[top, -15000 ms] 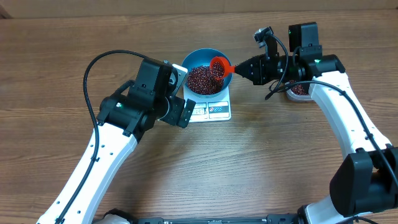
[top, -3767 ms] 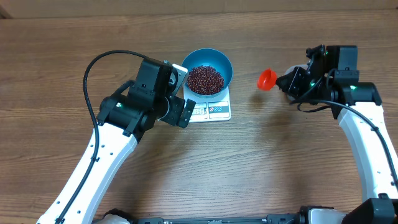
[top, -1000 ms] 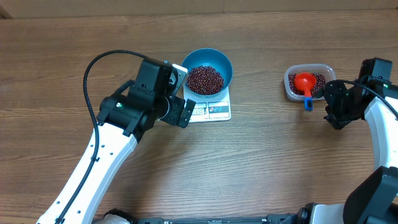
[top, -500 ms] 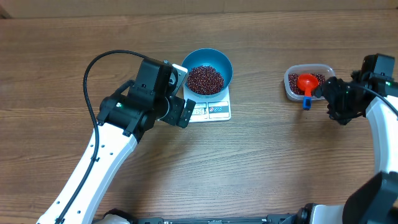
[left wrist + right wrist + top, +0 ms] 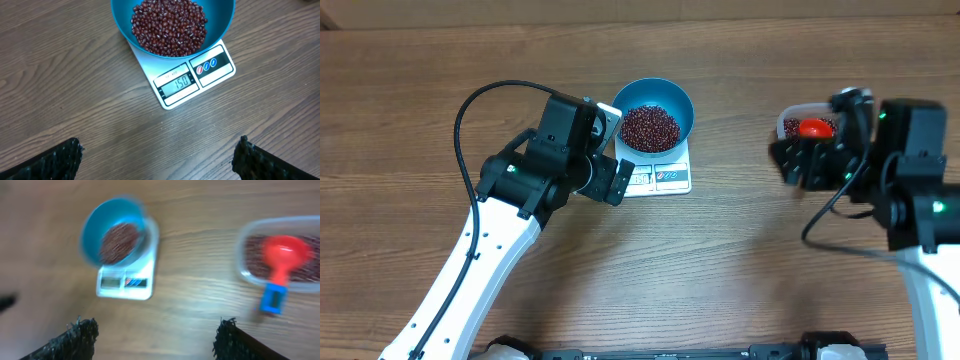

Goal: Scoop item into bowl and weigh 150g on scale

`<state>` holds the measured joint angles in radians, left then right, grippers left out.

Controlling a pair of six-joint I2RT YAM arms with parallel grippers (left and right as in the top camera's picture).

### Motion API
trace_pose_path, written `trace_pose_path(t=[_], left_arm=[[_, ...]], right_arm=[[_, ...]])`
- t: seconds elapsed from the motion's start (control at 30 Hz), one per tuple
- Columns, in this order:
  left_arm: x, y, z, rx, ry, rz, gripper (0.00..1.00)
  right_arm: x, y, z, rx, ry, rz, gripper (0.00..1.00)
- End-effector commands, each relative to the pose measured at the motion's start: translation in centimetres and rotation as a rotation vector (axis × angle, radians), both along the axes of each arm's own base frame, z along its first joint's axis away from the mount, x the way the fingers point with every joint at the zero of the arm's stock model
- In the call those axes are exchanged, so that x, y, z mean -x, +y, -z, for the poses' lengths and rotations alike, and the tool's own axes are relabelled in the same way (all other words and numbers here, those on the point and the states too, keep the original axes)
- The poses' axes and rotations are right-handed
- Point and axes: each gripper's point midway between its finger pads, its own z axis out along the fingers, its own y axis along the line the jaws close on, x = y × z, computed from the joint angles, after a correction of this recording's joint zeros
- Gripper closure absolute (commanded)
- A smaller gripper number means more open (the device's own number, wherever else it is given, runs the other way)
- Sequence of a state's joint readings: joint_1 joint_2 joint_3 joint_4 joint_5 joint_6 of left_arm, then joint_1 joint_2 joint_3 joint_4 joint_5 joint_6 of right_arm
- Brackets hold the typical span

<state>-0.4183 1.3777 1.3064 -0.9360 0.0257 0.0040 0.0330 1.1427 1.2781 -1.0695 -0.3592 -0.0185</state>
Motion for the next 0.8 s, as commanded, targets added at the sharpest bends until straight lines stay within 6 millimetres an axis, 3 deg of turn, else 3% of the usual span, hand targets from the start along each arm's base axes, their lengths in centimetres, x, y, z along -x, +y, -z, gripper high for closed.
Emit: trace_pose_path(t=[0.0, 0.2, 0.77], left_arm=[[-0.3, -0.1, -0.3, -0.009, -0.012, 0.014, 0.01], [-0.3, -0.1, -0.3, -0.009, -0.012, 0.015, 0.00], [-0.3, -0.1, -0.3, -0.009, -0.012, 0.015, 0.01]], right_arm=[[1.7, 3.2, -0.7, 0.052, -0.063, -0.241, 0.23], [2.4, 5.6, 1.0, 0.072, -0.031, -0.352, 0.22], [1.7, 6.1, 1.1, 0.053, -0.036, -0.359, 0.19]])
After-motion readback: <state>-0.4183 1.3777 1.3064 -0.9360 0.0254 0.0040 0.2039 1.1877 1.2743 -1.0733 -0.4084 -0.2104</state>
